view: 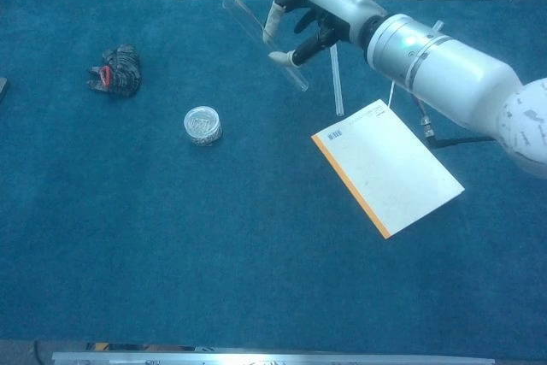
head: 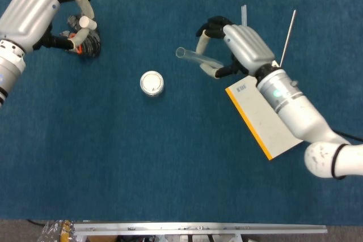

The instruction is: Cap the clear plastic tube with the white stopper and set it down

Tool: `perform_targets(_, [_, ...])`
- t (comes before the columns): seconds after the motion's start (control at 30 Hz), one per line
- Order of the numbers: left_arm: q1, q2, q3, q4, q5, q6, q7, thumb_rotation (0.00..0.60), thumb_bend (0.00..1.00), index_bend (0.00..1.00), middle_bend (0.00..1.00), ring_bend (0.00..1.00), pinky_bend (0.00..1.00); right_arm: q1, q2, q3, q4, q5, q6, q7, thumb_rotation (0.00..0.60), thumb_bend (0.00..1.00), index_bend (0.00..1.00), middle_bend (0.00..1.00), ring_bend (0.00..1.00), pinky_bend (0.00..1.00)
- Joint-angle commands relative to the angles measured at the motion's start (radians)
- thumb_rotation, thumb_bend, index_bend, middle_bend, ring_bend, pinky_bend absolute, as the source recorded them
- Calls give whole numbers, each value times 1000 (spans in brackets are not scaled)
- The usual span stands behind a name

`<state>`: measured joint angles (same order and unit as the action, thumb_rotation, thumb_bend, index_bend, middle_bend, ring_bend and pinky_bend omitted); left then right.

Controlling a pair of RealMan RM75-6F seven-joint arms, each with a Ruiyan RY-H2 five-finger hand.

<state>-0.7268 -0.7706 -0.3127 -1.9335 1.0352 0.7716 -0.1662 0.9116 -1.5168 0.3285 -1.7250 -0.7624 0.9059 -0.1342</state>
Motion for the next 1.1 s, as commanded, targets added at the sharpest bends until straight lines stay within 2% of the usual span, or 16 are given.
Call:
perform_targets(0.03, [-1, 16, -5, -12, -11, -8, -9, 600, 351, 501, 308, 218, 245, 19, -33, 14, 22, 27, 13, -2, 600, 284, 597, 315, 128, 238])
perform_targets(0.6, [-28, 11, -1, -79, -76, 9, 42, 600, 351, 501, 305, 217, 245, 126, -143, 95, 98, 176, 36, -51, 600, 284, 597, 315, 128, 238])
perform_targets(1.1, [-54, -22, -9, -96, -123, 23, 44, 600, 351, 501, 304, 217, 245, 201, -234, 142, 194, 241, 26, -63, 600, 285, 598, 316, 128, 238])
